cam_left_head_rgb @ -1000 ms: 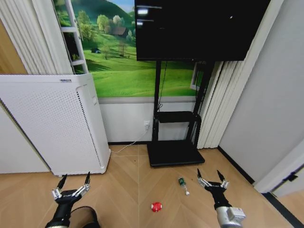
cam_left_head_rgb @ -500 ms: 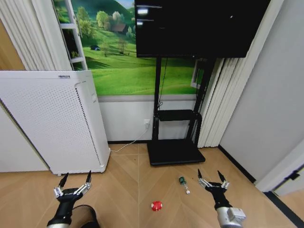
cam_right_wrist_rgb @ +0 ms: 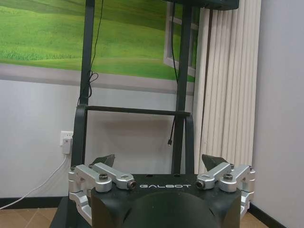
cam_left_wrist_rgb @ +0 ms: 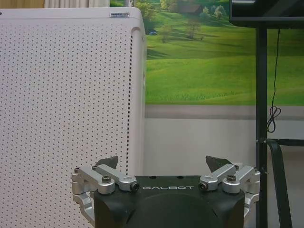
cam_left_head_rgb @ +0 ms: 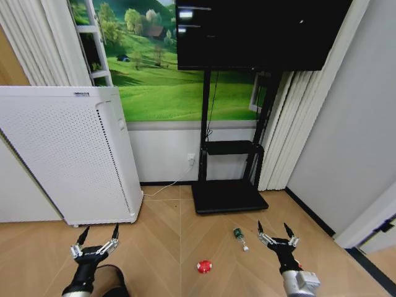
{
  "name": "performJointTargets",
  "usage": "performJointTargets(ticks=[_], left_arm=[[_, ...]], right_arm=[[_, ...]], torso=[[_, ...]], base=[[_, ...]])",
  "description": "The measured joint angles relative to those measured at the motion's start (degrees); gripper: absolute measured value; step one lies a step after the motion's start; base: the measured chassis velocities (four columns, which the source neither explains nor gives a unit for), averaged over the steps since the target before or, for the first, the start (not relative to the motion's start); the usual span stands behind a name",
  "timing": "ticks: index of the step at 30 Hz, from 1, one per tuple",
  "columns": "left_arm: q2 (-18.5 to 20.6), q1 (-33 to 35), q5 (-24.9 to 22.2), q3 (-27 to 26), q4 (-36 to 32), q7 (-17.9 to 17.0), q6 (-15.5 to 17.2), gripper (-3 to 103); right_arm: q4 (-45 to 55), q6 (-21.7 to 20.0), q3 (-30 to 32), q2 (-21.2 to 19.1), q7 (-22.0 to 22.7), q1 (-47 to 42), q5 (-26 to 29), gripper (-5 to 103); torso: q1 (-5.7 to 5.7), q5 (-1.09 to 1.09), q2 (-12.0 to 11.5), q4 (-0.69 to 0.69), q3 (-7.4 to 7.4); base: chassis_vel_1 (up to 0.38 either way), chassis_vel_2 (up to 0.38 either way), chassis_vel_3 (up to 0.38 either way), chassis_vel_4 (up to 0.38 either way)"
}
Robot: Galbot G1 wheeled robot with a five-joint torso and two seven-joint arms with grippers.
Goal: Pick up the trash bin and place the garbage on the floor into it.
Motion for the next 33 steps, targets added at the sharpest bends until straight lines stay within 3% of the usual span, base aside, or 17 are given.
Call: performJointTargets(ticks=[33], left_arm=[[-0.1,0.0,-0.2,-0.2,0.4,-0.1,-0.4,100]], right_arm=[[0.2,0.1,0.2,-0.3,0.8,-0.2,0.1,100]], torso=[[-1.52,0.0,-7.1,0.0,-5.57]], base=[[0.0,0.0,0.0,0.0]])
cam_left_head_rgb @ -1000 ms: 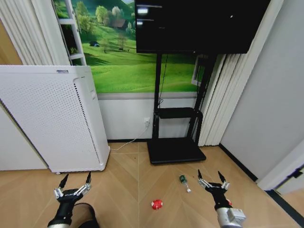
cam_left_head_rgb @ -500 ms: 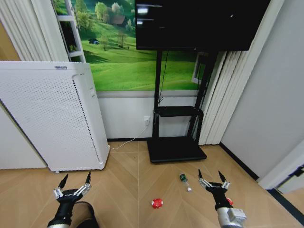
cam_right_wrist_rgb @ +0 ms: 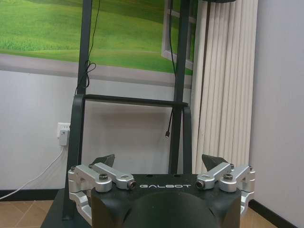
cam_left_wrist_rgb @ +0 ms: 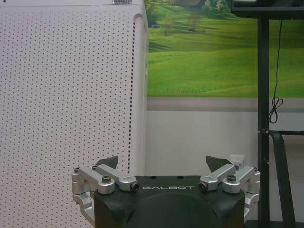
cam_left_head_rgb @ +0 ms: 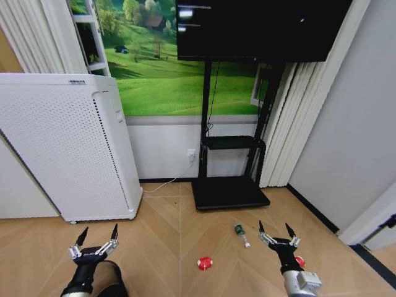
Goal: Pick up the trash bin and place the garbage on the floor into it.
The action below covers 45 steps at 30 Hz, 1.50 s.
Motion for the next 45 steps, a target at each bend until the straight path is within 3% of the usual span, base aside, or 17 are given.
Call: performJointTargets(ticks=[10,15,21,22,23,24,25,26,27,28,29,30,31,35,41,44,45], left_arm=[[0.0,-0.5,0.8,0.0,0.3,-0.9,0.0,100],[0.0,-0.5,0.9,0.0,0.3,-1.0,0.0,100],[-0.1,0.0,3.3,-0.4,-0.2,-4.8,1.0,100],[0.6,1.3,0.5,-1.0,-2.4,-9.5,8.0,100],[0.6,1.3,0.5,-1.0,-2.4,-9.5,8.0,100],[2.0,5.3,-6.5,-1.8,-5.5,-14.3,16.4,100],[2.0,5.3,-6.5,-1.8,-5.5,-14.3,16.4,100],[3.6,9.7,-14.6,-2.1,-6.9,-17.4,20.5,100],[5.4,15.7,-28.0,-2.3,-7.8,-22.0,23.9,100],[5.4,15.7,-28.0,-2.3,-7.8,-22.0,23.9,100],[5.3,19.6,-37.2,-1.8,-9.1,-27.5,24.7,100],[5.3,19.6,-37.2,-1.8,-9.1,-27.5,24.7,100],[4.0,22.9,-40.5,-1.1,-11.1,-31.1,24.6,100],[1.2,27.5,-41.6,-0.6,-13.5,-35.4,23.4,100],[-1.2,32.4,-42.4,-0.2,-13.6,-38.4,23.0,100],[-1.6,33.6,-41.1,-0.5,-13.7,-38.1,22.6,100],[-1.6,33.8,-40.0,-1.2,-13.7,-36.6,22.6,100]], right_arm=[[-0.2,0.0,-0.2,-0.1,0.1,0.2,0.1,100],[-0.2,0.0,-0.2,-0.1,0.1,0.2,0.1,100],[-0.7,-0.1,-0.4,-0.4,0.0,0.6,0.2,100],[-1.2,-0.1,-0.4,-0.5,0.0,1.2,0.5,100],[-1.2,-0.1,-0.4,-0.5,0.0,1.2,0.5,100],[-2.0,-0.1,-0.4,-0.6,0.0,1.9,0.9,100],[-2.0,-0.1,-0.4,-0.6,0.0,1.9,0.9,100],[-2.8,-0.1,-0.4,-0.7,-0.1,2.4,1.4,100],[-4.5,0.0,-0.5,-0.8,-0.2,3.9,2.1,100],[-4.5,0.0,-0.5,-0.8,-0.2,3.9,2.1,100],[-6.0,0.1,-1.1,-0.9,-0.2,5.5,2.6,100],[-6.0,0.1,-1.1,-0.9,-0.2,5.5,2.6,100],[-7.0,0.1,-1.5,-1.0,-0.2,7.0,3.4,100],[-9.7,0.0,-2.0,-1.3,-0.5,10.0,5.5,100],[-13.8,0.0,-2.9,-1.5,-1.2,14.0,8.6,100],[-15.4,0.2,-2.9,-1.5,-1.5,15.4,9.5,100],[-16.8,0.5,-2.9,-1.4,-1.8,16.3,10.2,100]], torso=[[-0.32,0.0,-2.5,0.0,-2.18],[-0.32,0.0,-2.5,0.0,-2.21],[-0.33,0.02,-3.1,0.02,-2.82],[-0.33,-0.06,-3.2,-0.04,-2.86],[-0.33,-0.06,-3.2,-0.04,-2.86],[-0.32,0.07,-3.2,0.0,-2.86],[-0.32,0.07,-3.2,0.0,-2.86],[-0.31,0.0,-3.1,0.03,-2.84],[-0.29,0.03,-3.1,0.01,-2.79],[-0.29,0.03,-3.1,0.01,-2.79],[-0.28,-0.03,-3.0,-0.01,-2.73],[-0.28,-0.03,-3.0,-0.01,-2.73],[-0.26,0.02,-2.9,0.0,-2.67],[-0.24,0.02,-2.8,0.0,-2.59],[-0.23,0.0,-2.7,0.02,-2.53],[-0.22,0.01,-2.7,0.03,-2.5],[-0.22,0.01,-2.7,0.02,-2.49]], base=[[0.0,0.0,0.0,0.0],[0.0,0.0,0.0,0.0],[0.0,0.0,0.0,0.0],[0.0,0.0,0.0,0.0],[0.0,0.0,0.0,0.0],[0.0,0.0,0.0,0.0],[0.0,0.0,0.0,0.0],[0.0,0.0,0.0,0.0],[0.0,0.0,0.0,0.0],[0.0,0.0,0.0,0.0],[0.0,0.0,0.0,0.0],[0.0,0.0,0.0,0.0],[0.0,0.0,0.0,0.0],[0.0,0.0,0.0,0.0],[0.0,0.0,0.0,0.0],[0.0,0.0,0.0,0.0],[0.0,0.0,0.0,0.0]])
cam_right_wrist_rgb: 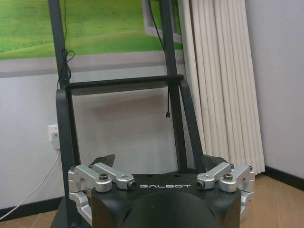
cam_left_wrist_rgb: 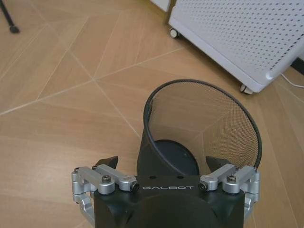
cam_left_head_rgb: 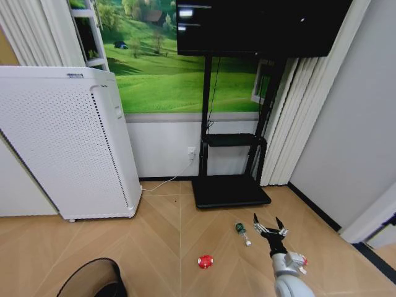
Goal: Pick up the trash bin and place the garbage on the floor into it.
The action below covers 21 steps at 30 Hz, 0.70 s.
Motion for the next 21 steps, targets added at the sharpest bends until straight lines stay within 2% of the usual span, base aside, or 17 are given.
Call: performJointTargets(ticks=[2,4,9,13,21], left_arm=[[0.2,-0.2,0.7,-0.7,0.0,1.2,0.0,100],[1.0,-1.2,3.0,-4.1,0.0,4.4,0.9,100],[2.5,-1.3,3.3,-6.5,0.0,5.6,1.5,100],[3.2,-1.8,4.2,-6.5,1.0,6.0,1.4,100],[5.9,-6.9,4.7,-6.8,9.2,8.3,1.6,100]], right_arm=[[-1.2,0.3,0.0,0.1,-0.2,0.5,0.5,100],[-4.3,1.3,0.0,0.1,-0.7,1.0,1.9,100],[-6.8,1.5,-0.1,-0.7,-1.2,1.3,3.8,100],[-8.0,1.5,-0.2,-1.0,-1.2,2.1,4.4,100],[-8.7,1.3,-0.5,-1.0,-1.2,2.2,4.2,100]], torso=[[0.0,-0.01,0.0,0.0,0.01],[0.01,-0.01,0.0,-0.04,0.04],[0.01,0.0,0.1,-0.03,0.07],[0.02,0.0,0.1,-0.02,0.09],[0.02,-0.02,0.1,-0.02,0.12]], base=[[0.0,0.0,0.0,0.0],[0.0,0.0,0.0,0.0],[0.0,0.0,0.0,0.0],[0.0,0.0,0.0,0.0],[0.0,0.0,0.0,0.0]])
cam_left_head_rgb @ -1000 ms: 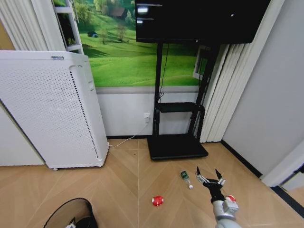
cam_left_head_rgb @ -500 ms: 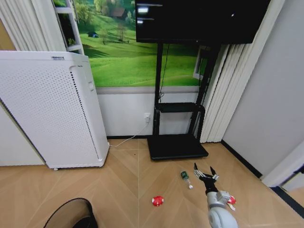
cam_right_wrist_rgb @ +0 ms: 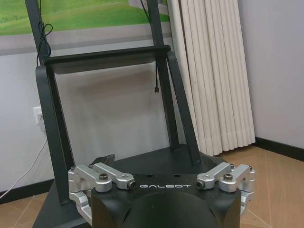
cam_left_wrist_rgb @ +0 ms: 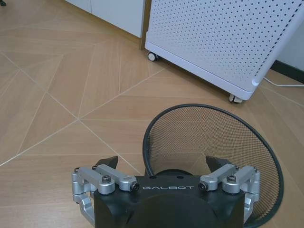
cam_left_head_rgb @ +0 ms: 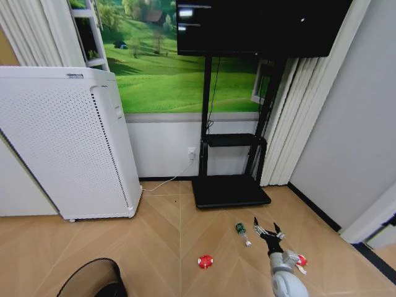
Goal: Pick up the trash bin and place the garbage on the floor into it.
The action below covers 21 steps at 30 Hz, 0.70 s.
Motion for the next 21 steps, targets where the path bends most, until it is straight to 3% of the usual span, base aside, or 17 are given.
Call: performJointTargets(ticks=[12,17,21], left_arm=[[5.2,-7.3,-4.7,-2.0,10.6,2.3,3.1,101],[6.5,-9.5,-4.7,-2.4,13.2,2.7,3.5,93],[7.8,-11.0,-4.7,-2.8,14.7,3.2,4.0,77]], right_arm=[[2.1,-1.0,0.7,-1.0,0.5,-0.7,-0.3,100],[3.6,-1.2,0.8,-1.1,1.0,-1.3,-0.2,100],[4.3,-1.3,0.9,-1.8,1.0,-1.8,-0.2,100]], torso=[[0.01,0.01,0.0,0.01,0.03],[0.01,0.0,0.0,0.0,0.04],[0.01,0.01,0.1,0.0,0.04]], base=[[0.0,0.0,0.0,0.0],[0.0,0.0,0.0,0.0],[0.0,0.0,0.0,0.0]])
